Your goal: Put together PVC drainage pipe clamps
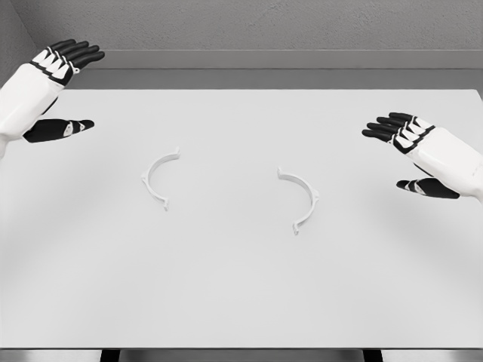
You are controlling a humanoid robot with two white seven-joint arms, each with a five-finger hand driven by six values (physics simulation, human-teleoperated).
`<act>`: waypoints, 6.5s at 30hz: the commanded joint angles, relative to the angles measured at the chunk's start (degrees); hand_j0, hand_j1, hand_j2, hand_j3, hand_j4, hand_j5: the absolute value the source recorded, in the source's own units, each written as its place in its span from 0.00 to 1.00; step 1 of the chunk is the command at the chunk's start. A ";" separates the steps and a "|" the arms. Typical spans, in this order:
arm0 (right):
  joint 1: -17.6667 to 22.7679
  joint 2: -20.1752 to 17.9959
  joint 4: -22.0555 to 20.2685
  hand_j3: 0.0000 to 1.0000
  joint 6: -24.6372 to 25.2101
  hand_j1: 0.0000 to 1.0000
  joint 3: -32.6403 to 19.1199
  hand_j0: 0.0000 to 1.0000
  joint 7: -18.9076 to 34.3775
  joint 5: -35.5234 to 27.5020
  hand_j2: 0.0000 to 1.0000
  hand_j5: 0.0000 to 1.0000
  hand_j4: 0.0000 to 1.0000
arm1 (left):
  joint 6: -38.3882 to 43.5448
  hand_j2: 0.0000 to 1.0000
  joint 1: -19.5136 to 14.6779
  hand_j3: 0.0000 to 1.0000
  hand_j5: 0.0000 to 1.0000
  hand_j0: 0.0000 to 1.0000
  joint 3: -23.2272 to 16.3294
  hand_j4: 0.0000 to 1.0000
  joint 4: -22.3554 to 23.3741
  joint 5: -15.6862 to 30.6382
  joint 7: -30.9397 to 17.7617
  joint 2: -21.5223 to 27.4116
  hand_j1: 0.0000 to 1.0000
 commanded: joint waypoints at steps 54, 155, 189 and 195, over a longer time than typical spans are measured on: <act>-22.50 15.23 13.25 1.00 6.91 1.00 26.89 1.00 17.72 9.62 1.00 1.00 1.00 | -0.01 1.00 -8.70 1.00 1.00 1.00 -18.05 1.00 25.85 0.09 0.07 -8.50 1.00; -30.15 26.04 12.10 1.00 12.54 1.00 37.70 1.00 21.15 12.69 1.00 1.00 1.00 | -0.01 1.00 -16.70 1.00 1.00 1.00 -20.86 1.00 36.23 0.01 0.07 -18.08 1.00; -26.54 6.97 -0.11 1.00 12.36 1.00 22.93 1.00 21.33 5.93 1.00 1.00 1.00 | -0.01 1.00 -16.79 1.00 1.00 1.00 -20.86 1.00 38.34 0.01 0.07 -20.36 1.00; -17.32 3.01 0.15 1.00 5.51 1.00 11.25 1.00 21.24 2.41 1.00 1.00 1.00 | -0.01 1.00 -16.52 1.00 1.00 1.00 -20.86 1.00 38.25 0.01 -0.02 -21.42 1.00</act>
